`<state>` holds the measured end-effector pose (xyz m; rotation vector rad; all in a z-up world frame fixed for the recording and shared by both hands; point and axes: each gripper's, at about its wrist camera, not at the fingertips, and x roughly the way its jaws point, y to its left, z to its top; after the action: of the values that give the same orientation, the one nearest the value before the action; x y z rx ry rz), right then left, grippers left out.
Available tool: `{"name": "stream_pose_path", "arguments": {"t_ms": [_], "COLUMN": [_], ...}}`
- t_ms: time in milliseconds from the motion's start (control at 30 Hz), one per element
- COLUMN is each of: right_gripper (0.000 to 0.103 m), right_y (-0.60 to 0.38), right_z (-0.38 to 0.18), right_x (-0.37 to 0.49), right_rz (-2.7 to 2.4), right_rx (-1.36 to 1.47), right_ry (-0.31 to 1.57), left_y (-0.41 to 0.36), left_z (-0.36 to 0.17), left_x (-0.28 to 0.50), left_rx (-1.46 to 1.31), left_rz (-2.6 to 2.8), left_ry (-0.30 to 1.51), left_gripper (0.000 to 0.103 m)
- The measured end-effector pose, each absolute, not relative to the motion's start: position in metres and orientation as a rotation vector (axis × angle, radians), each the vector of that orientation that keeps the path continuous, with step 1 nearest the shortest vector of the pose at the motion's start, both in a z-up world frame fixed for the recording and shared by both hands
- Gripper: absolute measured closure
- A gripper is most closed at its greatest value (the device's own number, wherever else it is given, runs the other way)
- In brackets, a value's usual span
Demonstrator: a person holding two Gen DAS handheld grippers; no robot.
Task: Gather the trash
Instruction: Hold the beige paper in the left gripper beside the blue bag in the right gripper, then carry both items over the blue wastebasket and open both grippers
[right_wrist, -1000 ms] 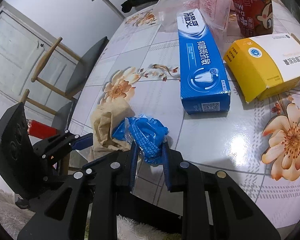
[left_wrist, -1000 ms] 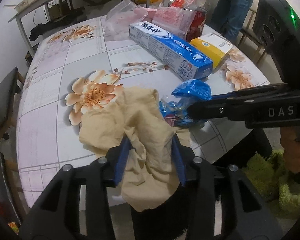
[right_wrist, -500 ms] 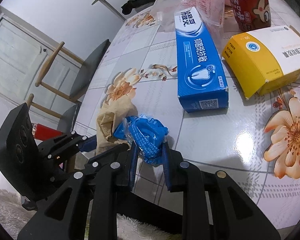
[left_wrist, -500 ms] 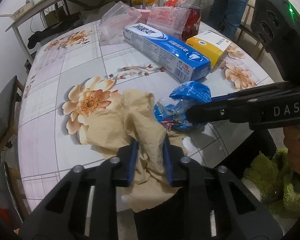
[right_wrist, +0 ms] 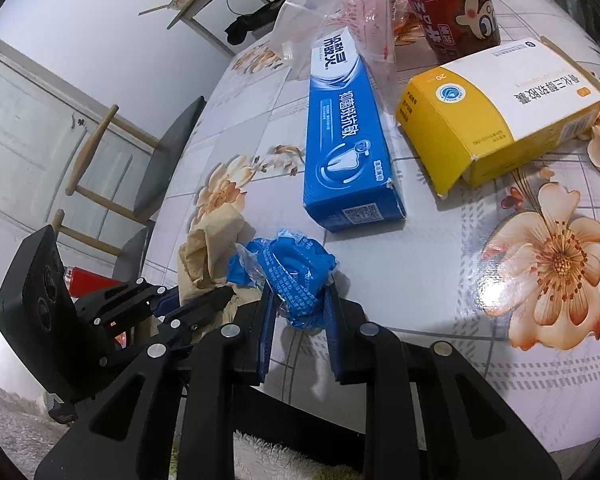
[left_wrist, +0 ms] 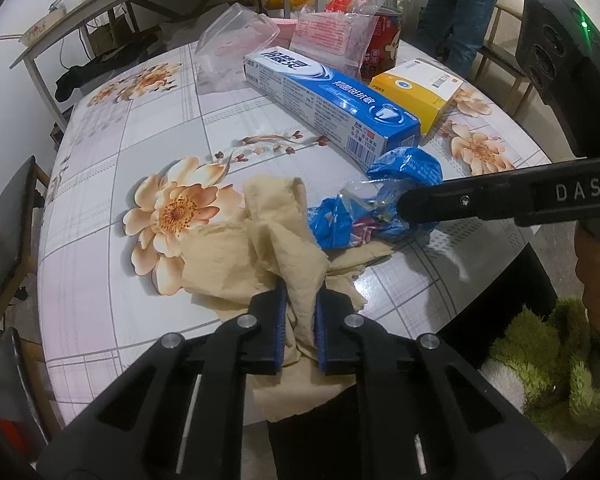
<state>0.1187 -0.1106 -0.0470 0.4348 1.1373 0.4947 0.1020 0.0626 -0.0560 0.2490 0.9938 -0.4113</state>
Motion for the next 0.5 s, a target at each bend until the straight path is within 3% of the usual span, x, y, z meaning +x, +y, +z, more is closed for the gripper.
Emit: {"name": "stream_pose_path", "arguments": {"t_ms": [500], "right_gripper": [0.080], "right_y": [-0.120], "right_z": [-0.034], "right_x": [0.098], "right_rz": [0.498], "right_rx": [0.393], "right_ry": [1.106], "left_y": [0.045], "left_z": [-0.039], "left_x": [0.092], "left_rx": [0.260], "left_rz": [-0.470], "left_ry": [0.988], "left_gripper": [0.097]}}
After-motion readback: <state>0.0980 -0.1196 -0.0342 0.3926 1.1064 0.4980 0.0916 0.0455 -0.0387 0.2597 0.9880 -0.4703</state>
